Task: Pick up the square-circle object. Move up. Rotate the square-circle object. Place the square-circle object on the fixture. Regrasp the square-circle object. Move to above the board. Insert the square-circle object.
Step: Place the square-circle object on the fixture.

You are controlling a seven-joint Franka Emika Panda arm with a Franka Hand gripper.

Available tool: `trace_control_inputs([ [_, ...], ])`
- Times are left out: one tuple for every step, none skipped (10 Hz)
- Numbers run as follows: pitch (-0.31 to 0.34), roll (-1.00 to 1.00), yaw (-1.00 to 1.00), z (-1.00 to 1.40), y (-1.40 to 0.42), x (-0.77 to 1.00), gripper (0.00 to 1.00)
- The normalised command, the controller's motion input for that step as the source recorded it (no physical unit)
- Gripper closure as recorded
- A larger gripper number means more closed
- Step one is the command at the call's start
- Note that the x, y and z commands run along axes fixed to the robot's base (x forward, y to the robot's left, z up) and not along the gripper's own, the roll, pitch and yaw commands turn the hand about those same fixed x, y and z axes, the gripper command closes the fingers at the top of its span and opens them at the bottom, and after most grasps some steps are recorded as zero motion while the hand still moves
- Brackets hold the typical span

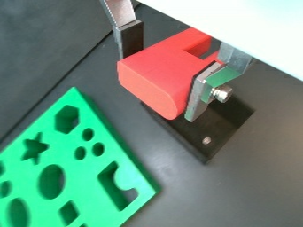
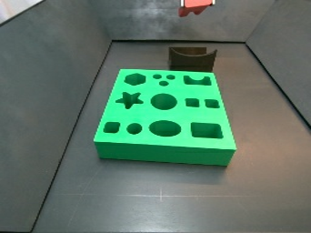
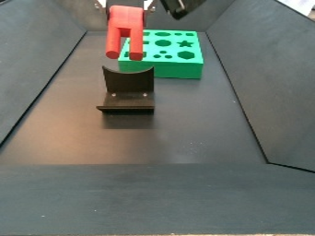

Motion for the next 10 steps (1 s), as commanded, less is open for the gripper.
trace_control_inputs([
  [0.125,-0.91,-0.16,-0.02,0.04,0.06,1.00],
  [0.093,-0.67,-0.16,-0.02,0.05,0.08,1.00],
  [0.075,-0.49,-0.15,-0.02,0.05,0.09,1.00],
  [0.050,-0.28,-0.13,-0.02,0.04,0.09,1.00],
  [0.254,-1.00,-0.09,-1.00,0.13,0.13,1.00],
  [0.239,-1.00,-0.12,-1.00,0.14,0.14,1.00],
  [0.246,-0.95,-0.15,-1.00,0.14,0.15,1.00],
  [0.212,-0.75,-0.19,-1.00,0.14,0.17,1.00],
  [0.169,-0.58,-0.21,-1.00,0.14,0.18,1.00],
  [0.130,-0.42,-0.22,-1.00,0.14,0.19,1.00],
])
